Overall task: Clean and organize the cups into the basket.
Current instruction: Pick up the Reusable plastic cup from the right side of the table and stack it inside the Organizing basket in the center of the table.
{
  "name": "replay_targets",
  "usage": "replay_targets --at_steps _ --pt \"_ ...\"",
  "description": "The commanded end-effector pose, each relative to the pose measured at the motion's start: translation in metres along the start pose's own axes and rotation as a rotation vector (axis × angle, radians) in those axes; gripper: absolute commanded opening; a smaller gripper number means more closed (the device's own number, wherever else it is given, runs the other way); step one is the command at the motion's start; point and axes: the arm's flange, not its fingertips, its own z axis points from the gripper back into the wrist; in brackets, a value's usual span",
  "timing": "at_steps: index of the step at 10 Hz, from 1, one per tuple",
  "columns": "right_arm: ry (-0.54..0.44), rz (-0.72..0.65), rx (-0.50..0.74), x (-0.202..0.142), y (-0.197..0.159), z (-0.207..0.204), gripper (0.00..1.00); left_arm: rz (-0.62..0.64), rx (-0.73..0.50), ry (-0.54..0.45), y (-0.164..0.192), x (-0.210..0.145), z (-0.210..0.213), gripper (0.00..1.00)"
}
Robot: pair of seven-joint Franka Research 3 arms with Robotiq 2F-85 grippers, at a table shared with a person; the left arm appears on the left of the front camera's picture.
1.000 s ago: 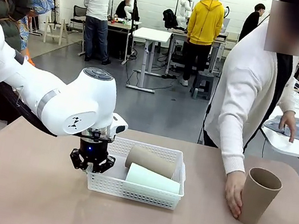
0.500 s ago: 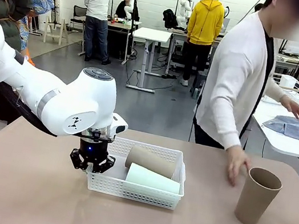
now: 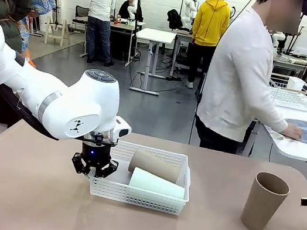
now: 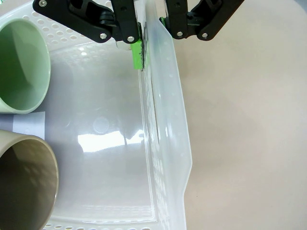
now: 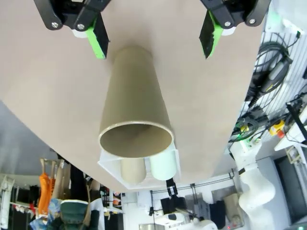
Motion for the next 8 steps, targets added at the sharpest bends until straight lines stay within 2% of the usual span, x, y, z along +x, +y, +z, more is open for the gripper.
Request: replay_targets --at_steps 1,4,8 --pt "0.021 0.047 0.036 -0.010 -0.010 -0.006 1.00 0.000 -0.001 -0.005 -0.002 0.001 0.002 0.00" --pt "0.044 0.042 0.069 -0.020 -0.017 -0.027 1.00 0.000 -0.001 -0.005 -0.002 0.001 0.002 0.00" --pt "0.053 0.034 0.074 -0.022 -0.019 -0.035 1.00 0.000 -0.001 -0.005 -0.002 0.001 0.002 0.00"
